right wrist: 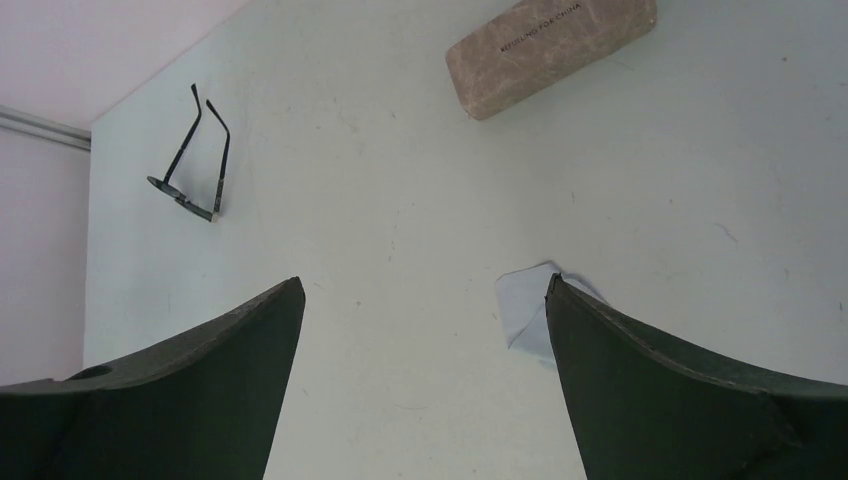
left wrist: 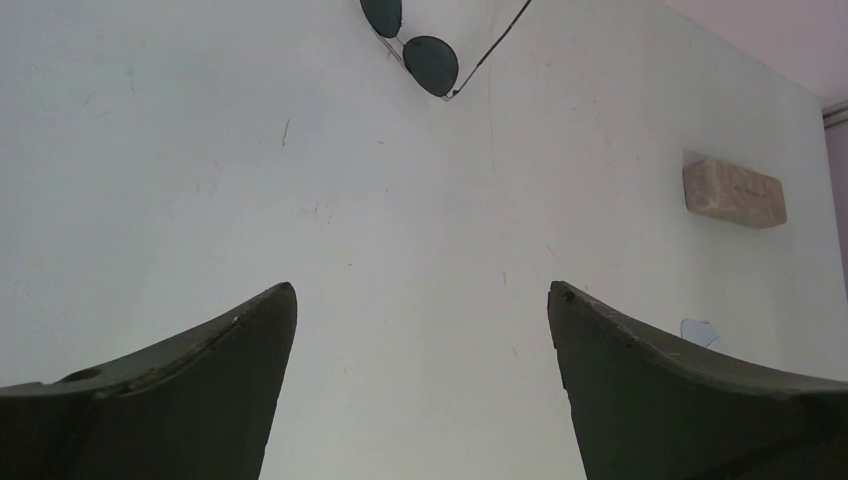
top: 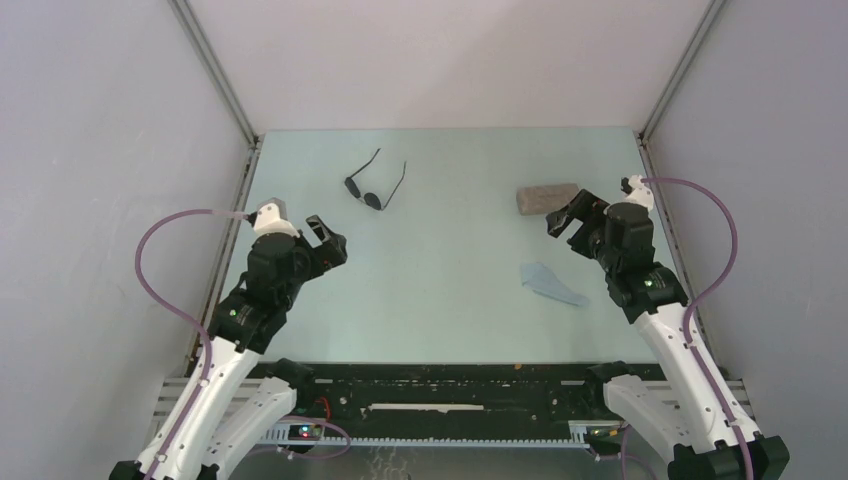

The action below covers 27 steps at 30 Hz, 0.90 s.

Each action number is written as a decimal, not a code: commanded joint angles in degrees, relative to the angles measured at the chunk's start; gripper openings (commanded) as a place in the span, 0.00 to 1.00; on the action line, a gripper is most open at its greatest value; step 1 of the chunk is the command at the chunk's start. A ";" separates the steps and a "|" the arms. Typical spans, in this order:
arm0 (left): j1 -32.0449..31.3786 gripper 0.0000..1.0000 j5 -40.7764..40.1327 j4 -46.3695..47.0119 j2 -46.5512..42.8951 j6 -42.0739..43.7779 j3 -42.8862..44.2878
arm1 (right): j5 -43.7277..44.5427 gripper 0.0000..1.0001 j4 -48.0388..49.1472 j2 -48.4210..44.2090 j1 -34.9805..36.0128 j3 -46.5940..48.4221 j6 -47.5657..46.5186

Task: Organize the sunglasses
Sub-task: Move the sunglasses case at the center of the board.

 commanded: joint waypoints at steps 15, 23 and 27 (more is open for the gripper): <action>-3.14 1.00 3.02 2.63 2.89 2.01 1.28 | 1.03 1.00 0.04 2.54 1.37 1.82 2.22; -24.62 1.00 -9.27 3.84 17.32 -3.47 1.30 | 10.40 0.98 -3.75 11.57 6.01 0.70 6.12; -27.48 1.00 -6.38 6.83 24.05 -8.63 3.16 | 14.58 0.98 -4.91 21.53 5.64 4.19 8.73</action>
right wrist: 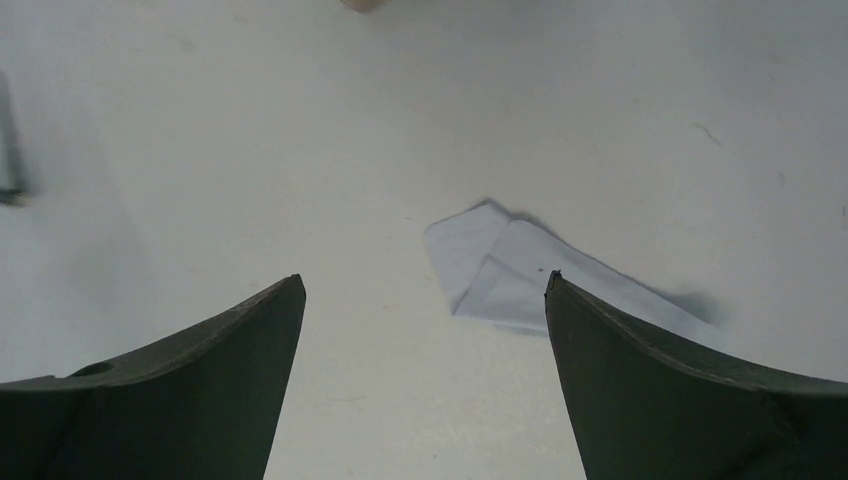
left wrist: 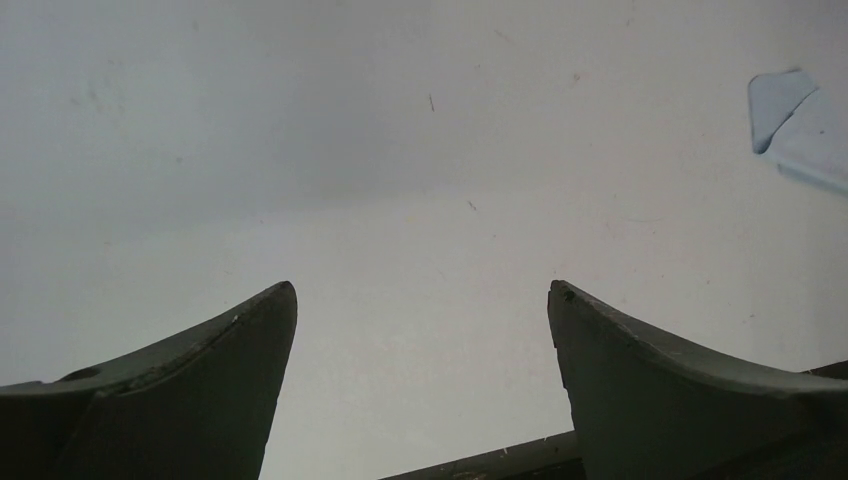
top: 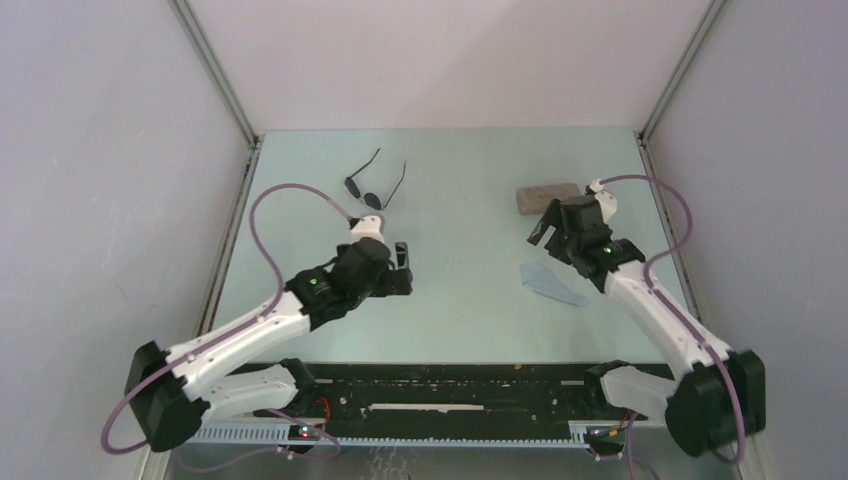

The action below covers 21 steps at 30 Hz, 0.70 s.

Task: Organize the sunglasses
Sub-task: Move the sunglasses case at the center of the board.

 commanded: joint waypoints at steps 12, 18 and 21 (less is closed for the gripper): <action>-3.16 1.00 -10.00 -0.74 0.55 -3.46 5.07 | 4.00 1.00 -25.23 48.70 -10.38 46.98 16.13; -3.09 1.00 -14.40 -2.19 -9.07 -5.77 2.63 | 1.74 1.00 -35.56 61.37 -11.10 62.16 22.68; -3.07 1.00 -14.22 -1.35 -12.27 -6.39 0.40 | 1.63 1.00 -34.27 62.07 -11.19 62.30 25.19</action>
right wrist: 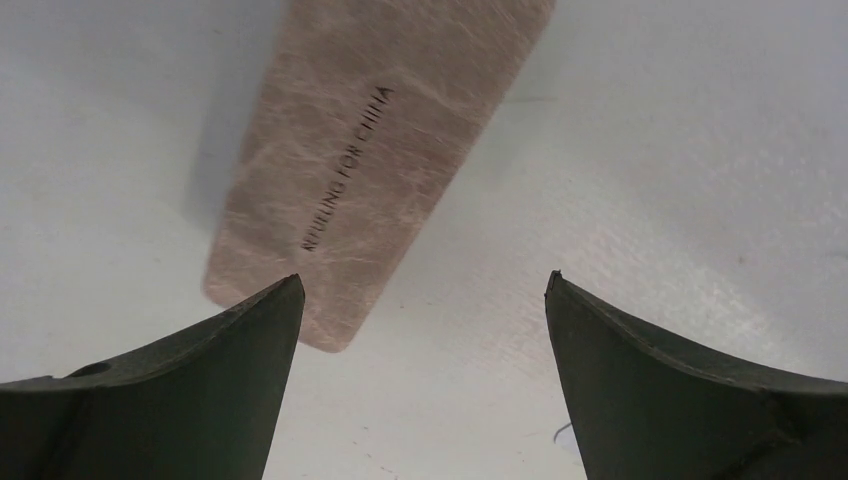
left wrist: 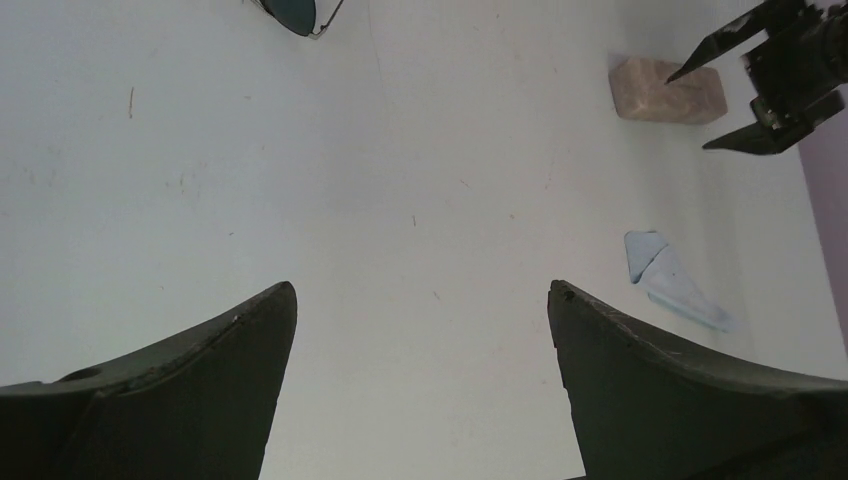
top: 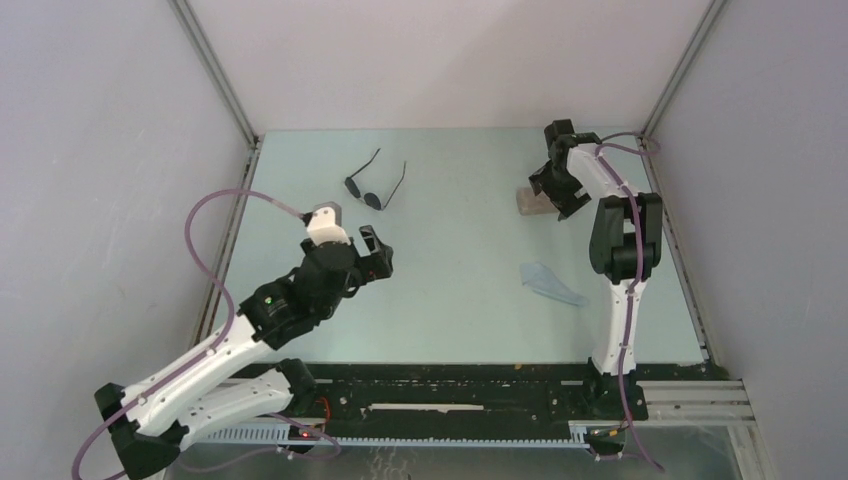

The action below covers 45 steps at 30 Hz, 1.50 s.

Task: Organize the sunglasses
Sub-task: Move the sunglasses case at the center of the board.

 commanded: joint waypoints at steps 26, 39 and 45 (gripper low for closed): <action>-0.21 1.00 -3.02 -2.22 -4.60 -0.58 -4.05 | -5.40 1.00 -1.98 7.34 -3.01 8.74 12.60; -0.23 1.00 -0.03 -1.34 -5.40 -0.34 -5.40 | -3.56 1.00 -5.25 11.59 -3.49 14.61 15.29; -0.29 1.00 0.70 -1.26 -4.82 -0.23 -5.53 | -5.24 1.00 -5.70 12.20 -5.11 14.71 17.13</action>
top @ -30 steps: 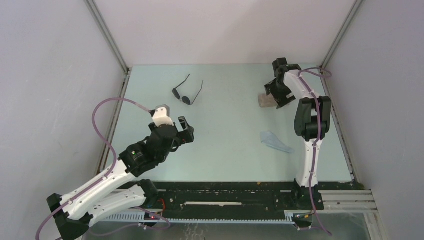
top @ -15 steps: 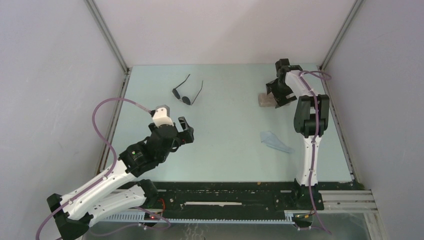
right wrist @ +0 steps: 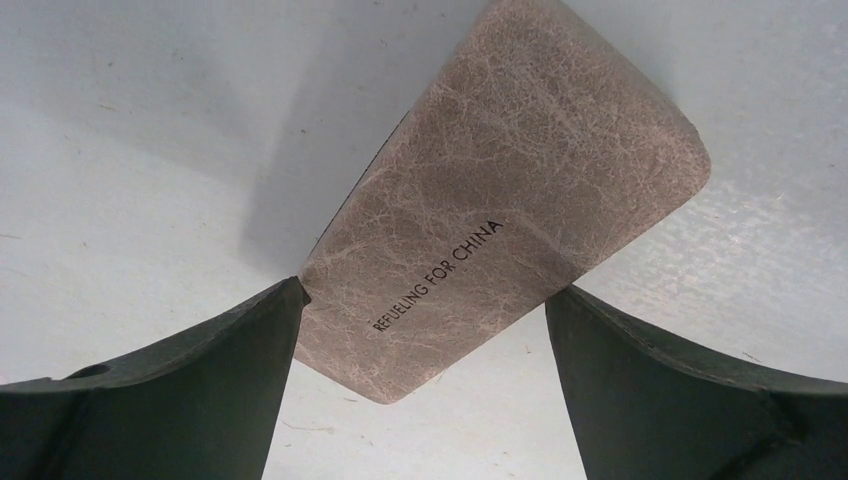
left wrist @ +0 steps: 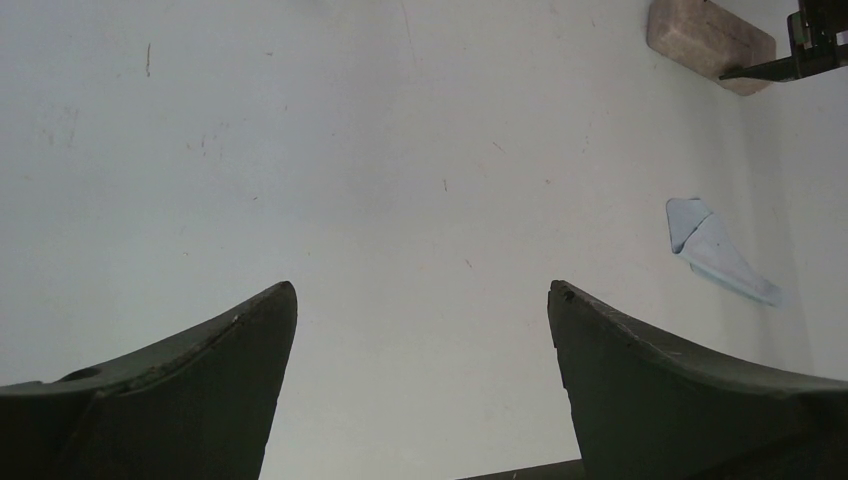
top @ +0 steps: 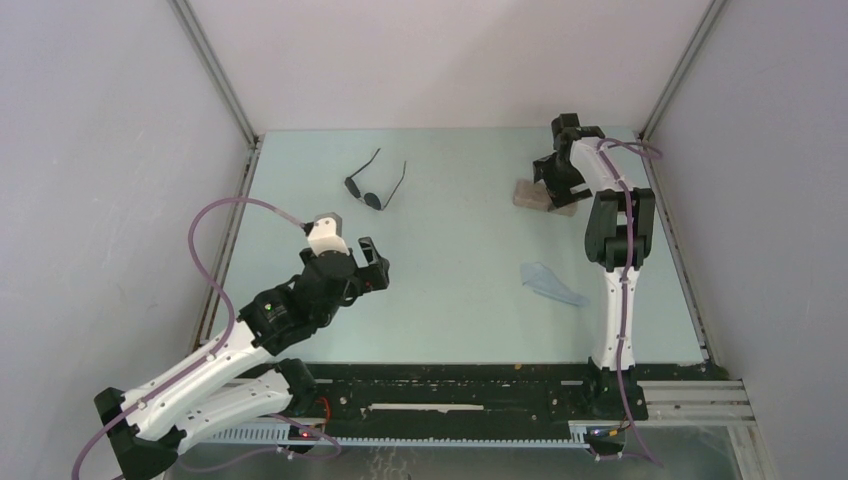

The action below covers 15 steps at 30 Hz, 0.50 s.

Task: Organize the sunglasses
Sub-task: Move the sunglasses case at the center of the board.

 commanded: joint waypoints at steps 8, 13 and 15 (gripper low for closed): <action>-0.21 1.00 1.50 1.38 1.03 0.69 -0.72 | 4.14 1.00 -3.82 -3.23 -5.24 -5.15 7.26; -0.25 1.00 2.51 1.45 3.09 1.63 0.24 | 4.17 1.00 1.15 -7.96 -6.40 -13.88 8.50; -0.21 1.00 2.90 1.72 3.60 1.65 0.42 | 2.76 1.00 1.65 -8.09 -6.65 -13.48 8.46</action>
